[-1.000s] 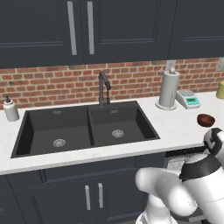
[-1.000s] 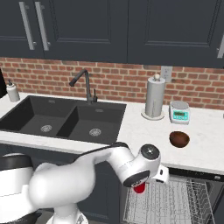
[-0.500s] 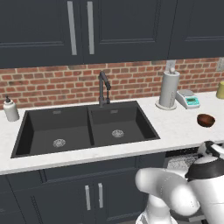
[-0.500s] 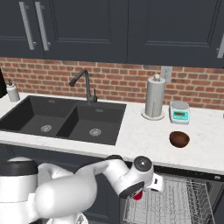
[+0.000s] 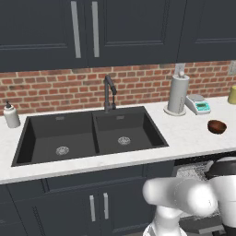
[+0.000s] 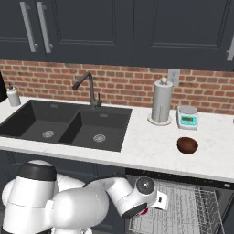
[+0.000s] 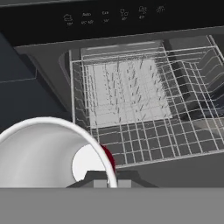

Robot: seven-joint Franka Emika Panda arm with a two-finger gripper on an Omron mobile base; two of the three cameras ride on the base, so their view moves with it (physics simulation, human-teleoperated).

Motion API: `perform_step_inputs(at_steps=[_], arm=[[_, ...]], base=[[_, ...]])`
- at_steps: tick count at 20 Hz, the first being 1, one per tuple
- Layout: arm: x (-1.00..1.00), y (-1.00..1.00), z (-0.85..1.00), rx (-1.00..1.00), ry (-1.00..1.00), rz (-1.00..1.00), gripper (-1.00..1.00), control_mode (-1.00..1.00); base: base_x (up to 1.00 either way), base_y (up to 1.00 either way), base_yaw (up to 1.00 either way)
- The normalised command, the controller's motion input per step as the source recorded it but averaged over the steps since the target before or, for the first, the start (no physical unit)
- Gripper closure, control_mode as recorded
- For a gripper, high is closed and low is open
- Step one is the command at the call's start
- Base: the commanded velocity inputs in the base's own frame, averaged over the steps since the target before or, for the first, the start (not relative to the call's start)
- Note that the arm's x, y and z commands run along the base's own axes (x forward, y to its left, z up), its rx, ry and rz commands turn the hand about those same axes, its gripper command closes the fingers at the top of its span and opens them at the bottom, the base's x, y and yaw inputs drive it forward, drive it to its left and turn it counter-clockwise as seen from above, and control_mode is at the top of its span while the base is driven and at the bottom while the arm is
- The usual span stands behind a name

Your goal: Pick up the cup and bowl from the counter, place them in the dishwasher, and close the dishwasher door.

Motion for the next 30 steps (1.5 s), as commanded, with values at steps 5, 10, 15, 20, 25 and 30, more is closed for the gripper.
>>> perform_step_inputs(at_steps=[5,10,15,20,25,30], arm=[[0.0,-0.35,-0.14,0.0,-0.07,0.0,1.0,-1.0],[0.0,-0.3,-0.04,0.0,-0.02,0.0,1.0,-1.0],[0.0,0.0,0.0,0.0,0.02,0.0,1.0,-1.0],[0.1,0.0,0.0,0.0,0.11,0.0,1.0,-1.0],[0.09,0.0,-0.29,0.0,0.01,0.0,1.0,-1.0],[0.0,0.0,-0.46,0.0,-0.03,0.0,1.0,-1.0]], base=[[0.0,0.0,0.0],[0.0,0.0,0.0],[0.0,0.0,0.0],[0.0,0.0,0.0],[0.0,0.0,0.0],[0.0,0.0,0.0]])
